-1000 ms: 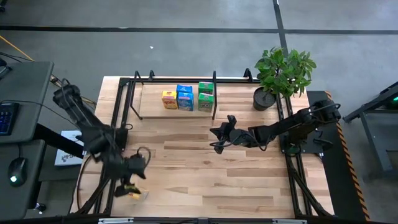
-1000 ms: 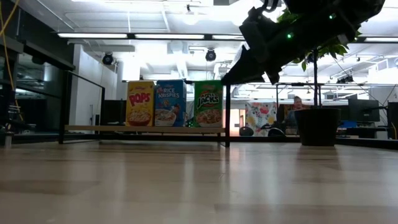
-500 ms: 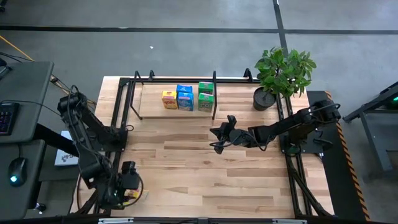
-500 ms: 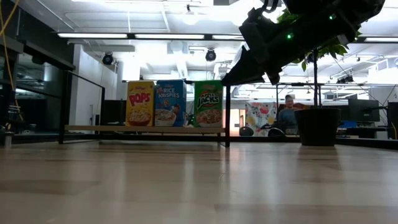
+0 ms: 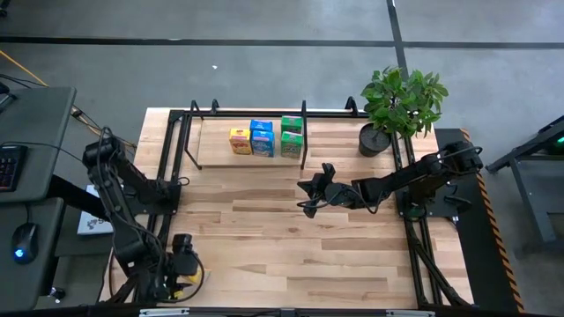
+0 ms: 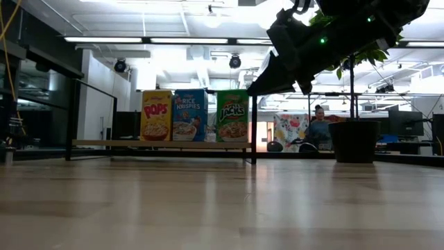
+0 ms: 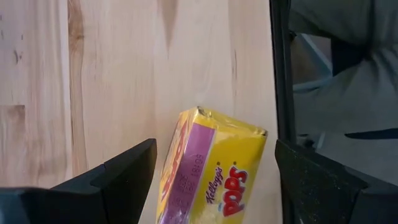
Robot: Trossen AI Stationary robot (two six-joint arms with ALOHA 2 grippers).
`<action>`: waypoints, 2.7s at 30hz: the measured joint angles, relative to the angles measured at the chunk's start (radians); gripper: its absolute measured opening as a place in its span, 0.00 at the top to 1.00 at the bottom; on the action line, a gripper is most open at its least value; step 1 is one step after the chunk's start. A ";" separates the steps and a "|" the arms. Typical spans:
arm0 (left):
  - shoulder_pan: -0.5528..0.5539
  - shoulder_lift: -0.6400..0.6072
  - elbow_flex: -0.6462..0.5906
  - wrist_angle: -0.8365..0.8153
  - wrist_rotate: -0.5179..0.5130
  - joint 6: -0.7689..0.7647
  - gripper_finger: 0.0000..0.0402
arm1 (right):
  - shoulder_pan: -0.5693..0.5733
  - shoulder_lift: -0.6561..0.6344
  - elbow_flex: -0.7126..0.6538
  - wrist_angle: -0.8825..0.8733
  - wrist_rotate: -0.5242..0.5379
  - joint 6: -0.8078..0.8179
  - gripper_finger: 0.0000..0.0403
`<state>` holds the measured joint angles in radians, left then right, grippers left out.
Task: Stack cereal on shelf
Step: Put the yellow cereal box aligned with the other yellow cereal box on the shelf
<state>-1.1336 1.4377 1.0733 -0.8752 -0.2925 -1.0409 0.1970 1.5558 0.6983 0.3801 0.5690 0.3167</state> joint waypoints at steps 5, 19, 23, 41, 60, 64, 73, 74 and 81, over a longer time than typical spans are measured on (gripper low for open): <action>0.000 0.038 0.000 0.001 0.002 0.020 0.21 | 0.000 0.000 0.000 -0.002 0.000 -0.002 1.00; 0.074 0.141 0.000 -0.036 0.111 0.259 0.24 | 0.000 0.000 0.000 -0.005 0.000 -0.004 1.00; 0.128 0.120 0.000 -0.059 0.160 0.292 0.37 | 0.000 0.000 0.000 -0.005 0.001 -0.007 1.00; 0.609 -0.145 0.165 -0.194 -0.240 1.050 0.69 | -0.003 0.000 0.000 -0.044 0.001 -0.010 1.00; 1.449 0.024 0.163 -0.181 0.179 1.415 0.69 | -0.013 0.000 0.000 -0.057 0.003 -0.007 1.00; 1.462 0.077 0.163 -0.175 0.171 1.435 0.69 | -0.014 0.000 0.000 -0.058 0.002 -0.003 1.00; 1.461 0.109 0.164 -0.173 0.078 1.446 0.69 | -0.014 0.000 0.000 -0.059 -0.003 -0.003 1.00; 1.463 0.105 0.163 -0.172 0.063 1.446 0.69 | -0.014 0.000 0.000 -0.059 -0.003 -0.003 1.00; 1.468 0.102 0.163 -0.166 0.022 1.472 0.69 | -0.014 0.001 0.000 -0.059 -0.003 -0.003 1.00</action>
<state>0.3344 1.5394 1.2362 -1.0412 -0.2703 0.4313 0.1829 1.5566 0.6983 0.3214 0.5655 0.3138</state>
